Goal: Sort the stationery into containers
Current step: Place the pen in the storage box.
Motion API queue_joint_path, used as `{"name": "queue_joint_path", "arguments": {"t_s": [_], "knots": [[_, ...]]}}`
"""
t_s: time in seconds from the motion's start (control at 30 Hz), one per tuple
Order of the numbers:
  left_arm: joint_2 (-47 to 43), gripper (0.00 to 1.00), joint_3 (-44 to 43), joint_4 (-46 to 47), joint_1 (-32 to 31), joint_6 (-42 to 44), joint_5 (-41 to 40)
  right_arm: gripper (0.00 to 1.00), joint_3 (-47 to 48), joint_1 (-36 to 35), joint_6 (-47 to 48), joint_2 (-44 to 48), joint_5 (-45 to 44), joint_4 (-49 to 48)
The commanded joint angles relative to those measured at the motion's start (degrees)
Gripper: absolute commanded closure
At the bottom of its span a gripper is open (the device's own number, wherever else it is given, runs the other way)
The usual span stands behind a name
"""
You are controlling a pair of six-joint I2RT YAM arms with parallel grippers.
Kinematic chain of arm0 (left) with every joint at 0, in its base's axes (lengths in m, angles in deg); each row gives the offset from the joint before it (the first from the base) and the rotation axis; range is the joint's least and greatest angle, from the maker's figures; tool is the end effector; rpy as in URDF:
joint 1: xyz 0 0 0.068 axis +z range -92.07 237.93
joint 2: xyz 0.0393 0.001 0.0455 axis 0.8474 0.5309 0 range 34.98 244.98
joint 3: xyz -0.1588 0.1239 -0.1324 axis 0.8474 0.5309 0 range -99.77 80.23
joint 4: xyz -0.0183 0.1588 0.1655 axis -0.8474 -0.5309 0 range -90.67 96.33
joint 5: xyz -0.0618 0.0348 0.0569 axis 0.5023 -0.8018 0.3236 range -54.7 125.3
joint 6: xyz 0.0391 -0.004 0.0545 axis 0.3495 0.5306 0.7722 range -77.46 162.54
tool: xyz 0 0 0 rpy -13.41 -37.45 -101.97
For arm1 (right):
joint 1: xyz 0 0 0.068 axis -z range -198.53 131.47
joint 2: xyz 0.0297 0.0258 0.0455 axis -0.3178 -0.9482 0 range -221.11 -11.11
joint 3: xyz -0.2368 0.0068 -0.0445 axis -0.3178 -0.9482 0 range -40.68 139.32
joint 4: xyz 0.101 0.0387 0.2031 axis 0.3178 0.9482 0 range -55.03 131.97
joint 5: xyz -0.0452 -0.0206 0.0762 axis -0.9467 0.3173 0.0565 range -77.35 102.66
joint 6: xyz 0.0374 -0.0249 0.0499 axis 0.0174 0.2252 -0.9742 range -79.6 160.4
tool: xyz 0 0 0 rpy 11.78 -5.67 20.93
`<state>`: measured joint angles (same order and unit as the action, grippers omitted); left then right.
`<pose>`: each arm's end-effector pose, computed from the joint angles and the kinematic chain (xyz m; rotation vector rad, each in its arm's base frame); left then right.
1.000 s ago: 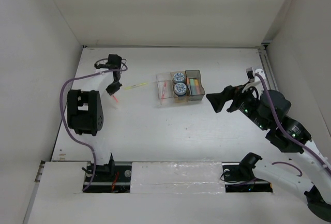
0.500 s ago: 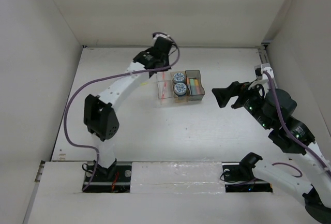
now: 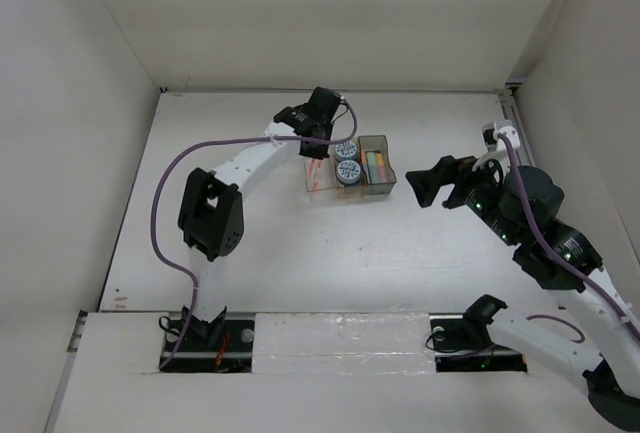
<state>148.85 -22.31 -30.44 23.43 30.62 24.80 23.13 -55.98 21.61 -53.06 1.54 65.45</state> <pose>0.3492 -0.2282 0.2478 0.3864 2.3665 -0.1591 0.1230 0.0812 0.3834 -0.1387 1.7451 0.5574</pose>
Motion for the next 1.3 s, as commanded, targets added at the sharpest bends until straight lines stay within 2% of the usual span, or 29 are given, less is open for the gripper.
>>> {"name": "queue_joint_path", "arguments": {"t_s": [0.0, 0.13, 0.4, 1.27], "knots": [[1.3, 1.0, 1.5, 0.1, -0.4, 2.9, 0.9, 0.0, 0.9, 0.4, 0.9, -0.5, 1.1, -2.2], [2.3, 1.0, 2.1, 0.7, -0.4, 3.4, 3.5, 0.0, 0.3, 0.4, 0.9, -0.5, 1.7, -2.7], [4.0, 1.0, 2.1, 0.7, -0.4, -0.2, 3.5, 0.0, -0.2, 0.4, 1.5, 0.0, 1.2, -2.7], [6.3, 1.0, -1.0, 2.5, -0.4, -3.0, 2.5, 0.0, -0.7, 0.4, 1.5, 1.1, 1.7, -2.7]]}}
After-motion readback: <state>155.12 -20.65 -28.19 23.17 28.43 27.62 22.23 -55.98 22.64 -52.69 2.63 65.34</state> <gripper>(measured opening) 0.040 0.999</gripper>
